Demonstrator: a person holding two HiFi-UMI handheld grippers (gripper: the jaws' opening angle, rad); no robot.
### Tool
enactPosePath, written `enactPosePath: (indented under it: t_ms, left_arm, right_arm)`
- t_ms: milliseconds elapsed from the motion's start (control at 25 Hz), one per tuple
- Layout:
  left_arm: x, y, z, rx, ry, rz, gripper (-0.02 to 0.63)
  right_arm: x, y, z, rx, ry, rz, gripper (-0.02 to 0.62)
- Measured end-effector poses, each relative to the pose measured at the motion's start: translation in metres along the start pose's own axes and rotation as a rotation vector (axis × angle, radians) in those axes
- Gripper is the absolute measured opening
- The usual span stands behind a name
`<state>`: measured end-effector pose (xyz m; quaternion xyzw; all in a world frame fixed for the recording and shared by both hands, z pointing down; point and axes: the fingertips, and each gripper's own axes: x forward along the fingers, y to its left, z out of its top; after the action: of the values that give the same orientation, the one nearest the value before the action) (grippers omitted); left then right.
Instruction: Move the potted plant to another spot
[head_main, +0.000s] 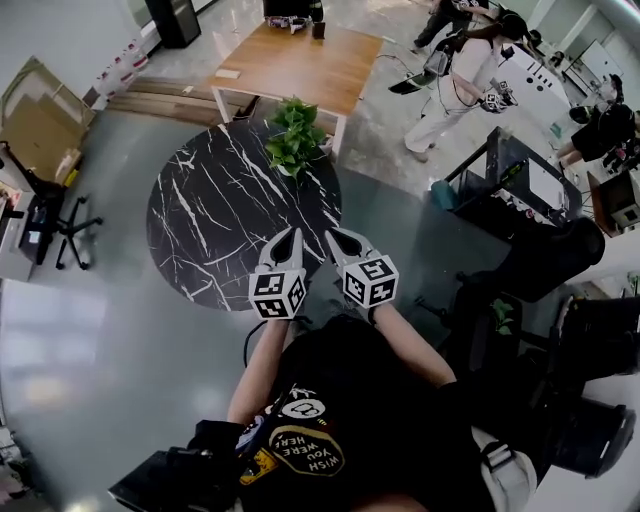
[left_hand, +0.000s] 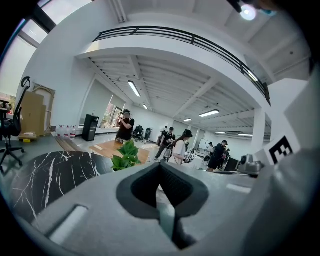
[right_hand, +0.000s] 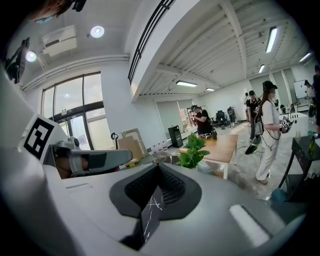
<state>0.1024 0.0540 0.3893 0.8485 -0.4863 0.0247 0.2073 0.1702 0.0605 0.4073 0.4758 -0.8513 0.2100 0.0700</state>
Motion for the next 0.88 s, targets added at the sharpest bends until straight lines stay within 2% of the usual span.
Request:
enactPosePath:
  t_ms: [240,400,680,880]
  left_arm:
    - [0.013,0.026,-0.017,-0.052,0.024,-0.003,0.005]
    - [0.053,0.046,-0.025,-0.035,0.01,-0.045,0.005]
    - [0.123,0.093,-0.039,-0.006,0.086,0.048,0.005]
    - [0.163,0.126,-0.06,-0.018,0.119,0.09,0.005]
  right_arm:
    - [0.026,-0.01,-0.022,0.005,0.052,0.01,0.003]
    - [0.054,-0.031,-0.019,0.027,0.065,0.02,0.003]
    - [0.117,-0.082,-0.022,0.05,0.088,0.072,0.003]
    - [0.172,-0.123,-0.037,0.006,0.108,0.086,0.003]
